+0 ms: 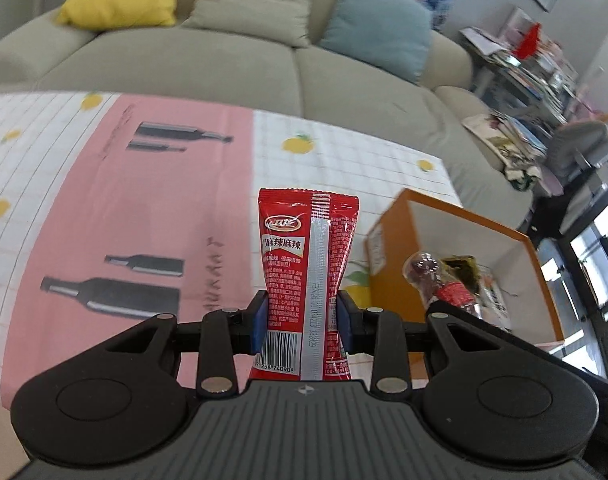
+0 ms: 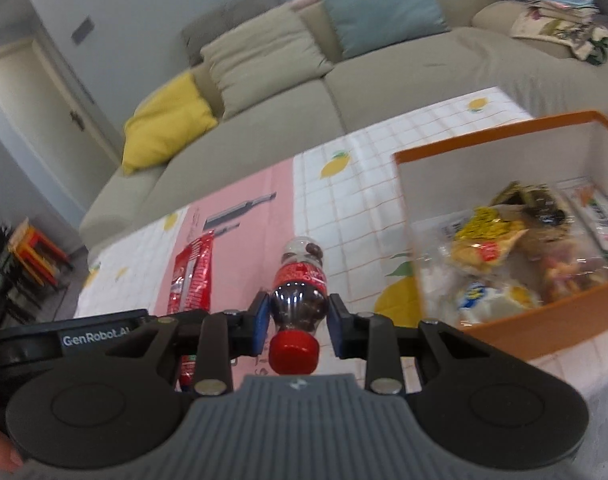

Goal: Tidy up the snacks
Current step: 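Lift both items and carry them over the orange box, then lower both items into the box and open both tools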

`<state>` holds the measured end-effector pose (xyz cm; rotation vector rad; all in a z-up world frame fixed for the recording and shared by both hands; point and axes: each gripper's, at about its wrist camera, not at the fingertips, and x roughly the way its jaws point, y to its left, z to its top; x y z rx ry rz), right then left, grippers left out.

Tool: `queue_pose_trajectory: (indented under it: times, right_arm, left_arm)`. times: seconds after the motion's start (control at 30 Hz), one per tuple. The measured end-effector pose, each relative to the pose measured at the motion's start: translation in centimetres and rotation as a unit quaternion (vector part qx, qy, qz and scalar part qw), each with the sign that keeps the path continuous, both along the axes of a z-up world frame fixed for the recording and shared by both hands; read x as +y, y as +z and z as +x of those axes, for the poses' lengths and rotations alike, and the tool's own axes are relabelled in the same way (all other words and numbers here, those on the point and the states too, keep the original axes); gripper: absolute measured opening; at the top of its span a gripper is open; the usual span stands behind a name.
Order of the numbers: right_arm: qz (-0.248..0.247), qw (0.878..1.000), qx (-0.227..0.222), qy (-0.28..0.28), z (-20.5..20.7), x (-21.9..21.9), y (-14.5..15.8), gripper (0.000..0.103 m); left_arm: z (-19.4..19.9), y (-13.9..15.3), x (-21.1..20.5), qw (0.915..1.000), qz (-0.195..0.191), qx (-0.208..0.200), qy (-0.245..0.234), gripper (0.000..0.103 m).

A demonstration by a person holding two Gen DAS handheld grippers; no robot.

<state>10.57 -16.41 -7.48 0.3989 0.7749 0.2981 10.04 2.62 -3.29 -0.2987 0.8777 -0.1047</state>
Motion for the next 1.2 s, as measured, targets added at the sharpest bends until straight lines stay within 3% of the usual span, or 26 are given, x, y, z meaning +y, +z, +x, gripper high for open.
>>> queue_pose_trajectory:
  times: [0.23,0.57,0.87,0.97,1.2]
  right_arm:
    - [0.007,0.998,-0.032,-0.047,-2.1,-5.5,1.9,0.029]
    - [-0.051,0.993,-0.04,-0.094,-0.9,-15.3,3.6,0.029]
    - [-0.128,0.987,0.025,-0.093,4.4,-21.7,2.0,0.029]
    - [-0.155,0.983,0.06,-0.079,6.5,-22.4,0.2,0.029]
    - [-0.176,0.977,0.117,-0.035,9.5,-22.2,-3.4,0.029]
  left_arm:
    - [0.4,1.6,-4.5,0.998,0.02,-0.015,-0.058,0.039]
    - [4.6,2.6,-12.1,0.9863,0.042,-0.006,-0.159,0.039]
    - [9.7,-0.4,-19.2,0.9691,0.053,0.054,-0.235,0.039]
    - [11.0,-2.1,-21.3,0.9603,0.05,0.085,-0.261,0.039]
    - [13.2,-5.4,-24.5,0.945,0.092,0.118,-0.291,0.039]
